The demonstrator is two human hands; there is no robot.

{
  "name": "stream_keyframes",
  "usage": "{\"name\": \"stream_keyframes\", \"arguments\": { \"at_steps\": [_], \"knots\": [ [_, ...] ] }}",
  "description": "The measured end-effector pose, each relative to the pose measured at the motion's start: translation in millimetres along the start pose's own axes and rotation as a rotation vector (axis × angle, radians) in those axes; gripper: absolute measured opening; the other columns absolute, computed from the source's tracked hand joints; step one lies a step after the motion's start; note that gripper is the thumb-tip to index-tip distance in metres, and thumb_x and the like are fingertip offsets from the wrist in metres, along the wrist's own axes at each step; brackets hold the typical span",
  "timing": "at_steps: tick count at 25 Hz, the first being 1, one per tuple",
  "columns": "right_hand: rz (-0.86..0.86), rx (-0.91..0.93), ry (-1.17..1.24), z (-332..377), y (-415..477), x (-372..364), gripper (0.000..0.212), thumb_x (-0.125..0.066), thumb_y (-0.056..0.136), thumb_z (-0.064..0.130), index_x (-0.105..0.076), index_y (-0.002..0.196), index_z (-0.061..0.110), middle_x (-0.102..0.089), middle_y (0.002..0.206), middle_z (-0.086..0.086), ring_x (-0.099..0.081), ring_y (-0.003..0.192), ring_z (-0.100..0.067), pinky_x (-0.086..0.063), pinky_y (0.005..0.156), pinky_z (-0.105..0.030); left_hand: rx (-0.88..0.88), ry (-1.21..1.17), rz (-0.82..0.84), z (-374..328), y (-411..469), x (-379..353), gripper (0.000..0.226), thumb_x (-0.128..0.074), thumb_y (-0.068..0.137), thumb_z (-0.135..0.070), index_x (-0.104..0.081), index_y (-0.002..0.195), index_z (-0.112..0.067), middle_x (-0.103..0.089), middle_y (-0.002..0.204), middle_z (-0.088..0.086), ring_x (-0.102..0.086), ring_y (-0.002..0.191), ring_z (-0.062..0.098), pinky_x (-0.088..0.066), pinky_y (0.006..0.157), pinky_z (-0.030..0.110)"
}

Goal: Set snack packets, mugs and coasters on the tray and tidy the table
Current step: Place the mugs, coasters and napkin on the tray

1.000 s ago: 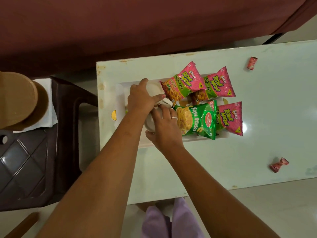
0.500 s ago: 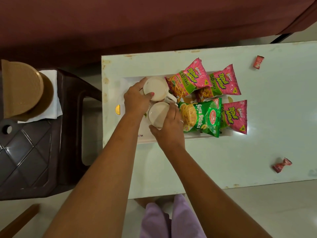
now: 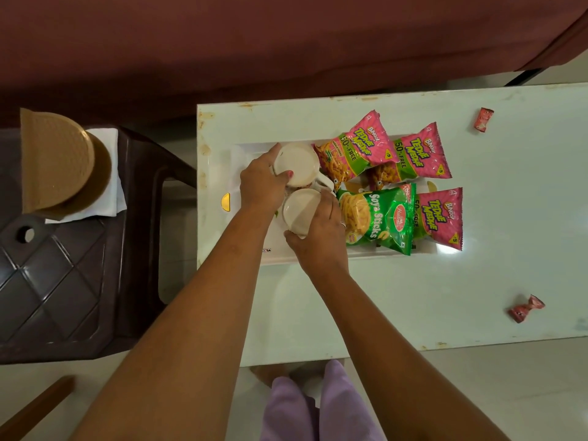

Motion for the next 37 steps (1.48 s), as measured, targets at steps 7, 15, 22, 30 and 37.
{"name": "stream_keyframes", "arguments": {
  "at_steps": [7, 15, 22, 30, 37],
  "knots": [
    [0.02, -0.058, -0.12, 16, -4, 11, 0.105, -0.069, 0.069, 0.049, -0.006, 0.148, 0.02, -0.014, 0.155, -0.004, -0.017, 0.14, -0.032, -0.027, 0.109, -0.049, 0.015, -0.162, -0.277, 17, -49, 43, 0.039, -0.056, 0.092, -0.02, -0.051, 0.13, -0.027, -0.051, 0.139, 0.001, -0.05, 0.125, 0.02, -0.046, 0.103, 0.041],
    [-0.037, 0.266, -0.082, 164, -2, -28, 0.057, -0.059, 0.081, 0.029, -0.039, 0.134, 0.025, -0.035, 0.143, -0.002, -0.033, 0.131, -0.028, -0.038, 0.1, -0.042, -0.08, -0.183, -0.842, 63, -87, 218, 0.031, -0.062, 0.082, -0.005, -0.06, 0.112, -0.013, -0.044, 0.125, -0.002, -0.047, 0.116, 0.015, -0.036, 0.094, 0.007],
    [0.406, 0.098, 0.371, 253, 16, -131, 0.044, -0.053, 0.089, 0.023, -0.046, 0.132, 0.013, -0.062, 0.103, 0.004, -0.057, 0.112, -0.024, -0.049, 0.088, -0.034, 0.124, -0.136, -0.575, 129, -45, 277, 0.057, -0.062, 0.088, -0.02, -0.038, 0.14, -0.02, -0.044, 0.141, 0.006, -0.043, 0.13, 0.021, -0.038, 0.103, 0.033],
    [0.262, 0.073, 0.617, 264, 21, -129, 0.026, -0.053, 0.091, 0.017, -0.058, 0.117, 0.016, -0.062, 0.107, 0.002, -0.058, 0.099, -0.01, -0.049, 0.078, -0.018, 0.229, -0.505, -0.562, 137, -36, 261, 0.035, -0.046, 0.094, -0.004, -0.052, 0.122, -0.023, -0.062, 0.115, -0.001, -0.062, 0.106, 0.016, -0.054, 0.087, 0.03],
    [0.038, 0.143, 0.534, 199, -13, -54, 0.02, -0.054, 0.089, 0.045, -0.063, 0.103, 0.033, -0.043, 0.136, 0.003, -0.048, 0.117, -0.011, -0.047, 0.089, -0.018, 0.322, -1.031, -0.2, 83, -67, 166, 0.027, -0.047, 0.096, -0.01, -0.064, 0.11, -0.025, -0.067, 0.117, 0.005, -0.069, 0.099, 0.021, -0.059, 0.067, 0.026]
  ]
}}
Point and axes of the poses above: each hand's wrist, its own y-axis towards the middle knuckle, its own x-axis out of the back of the hand, z = x × y, the point moved 5 cm from there along y, towards the middle knuckle
